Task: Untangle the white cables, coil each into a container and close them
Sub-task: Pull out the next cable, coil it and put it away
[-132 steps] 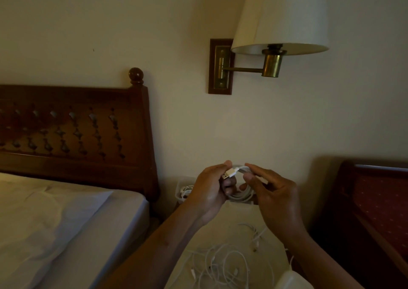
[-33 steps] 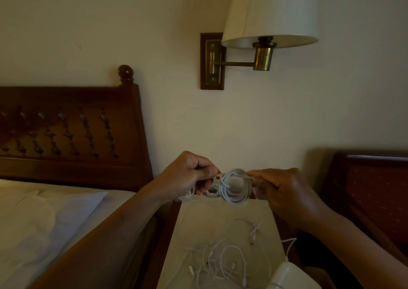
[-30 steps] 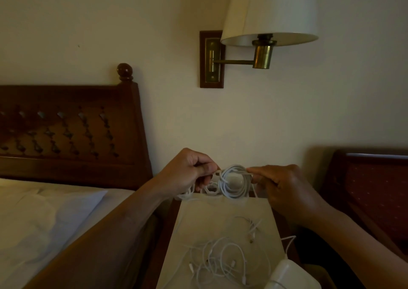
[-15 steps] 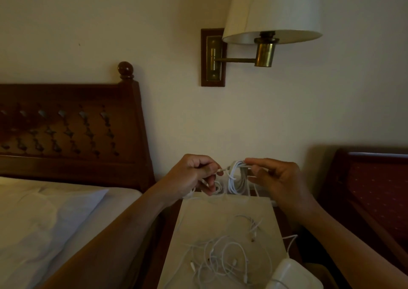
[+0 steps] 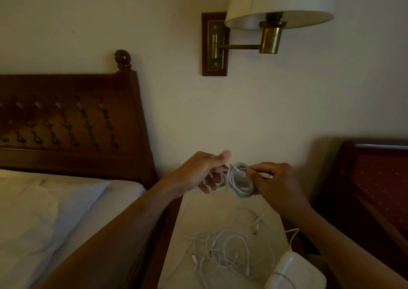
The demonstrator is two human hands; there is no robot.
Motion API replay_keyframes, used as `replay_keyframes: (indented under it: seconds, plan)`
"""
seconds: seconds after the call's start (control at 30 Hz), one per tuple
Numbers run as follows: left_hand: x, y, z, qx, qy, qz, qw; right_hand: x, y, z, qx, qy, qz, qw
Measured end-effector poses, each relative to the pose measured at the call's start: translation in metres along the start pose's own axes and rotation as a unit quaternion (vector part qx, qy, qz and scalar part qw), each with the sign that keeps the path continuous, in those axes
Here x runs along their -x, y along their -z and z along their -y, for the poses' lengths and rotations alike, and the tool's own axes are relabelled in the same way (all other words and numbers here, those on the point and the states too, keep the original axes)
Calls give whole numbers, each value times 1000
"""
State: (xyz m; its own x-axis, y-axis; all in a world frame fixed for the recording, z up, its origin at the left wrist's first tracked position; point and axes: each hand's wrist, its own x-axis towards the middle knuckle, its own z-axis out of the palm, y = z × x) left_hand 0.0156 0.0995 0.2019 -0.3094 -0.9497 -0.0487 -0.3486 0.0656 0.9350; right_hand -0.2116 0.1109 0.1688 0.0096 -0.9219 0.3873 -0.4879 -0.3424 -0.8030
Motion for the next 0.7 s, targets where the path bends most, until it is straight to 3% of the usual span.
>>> replay_keyframes:
  seconds: [0.07,0.17,0.37,0.53,0.7]
  plan:
    - [-6,-6,4,-50,-11,3,999,1,-1,0,84,38,-26,995]
    - [-15,-16,14,-67,-24,-22,997,2,-2,-5,115,43,-26,992]
    - [-23,-33,31,-1,-44,-67,997,5,-4,-12,57,0,46,997]
    - [-20,-45,39,4,-80,-96,992,6,-11,-19,83,38,66,994]
    - [-16,-48,50,-14,-77,-96,992,15,-24,-32,48,21,98,994]
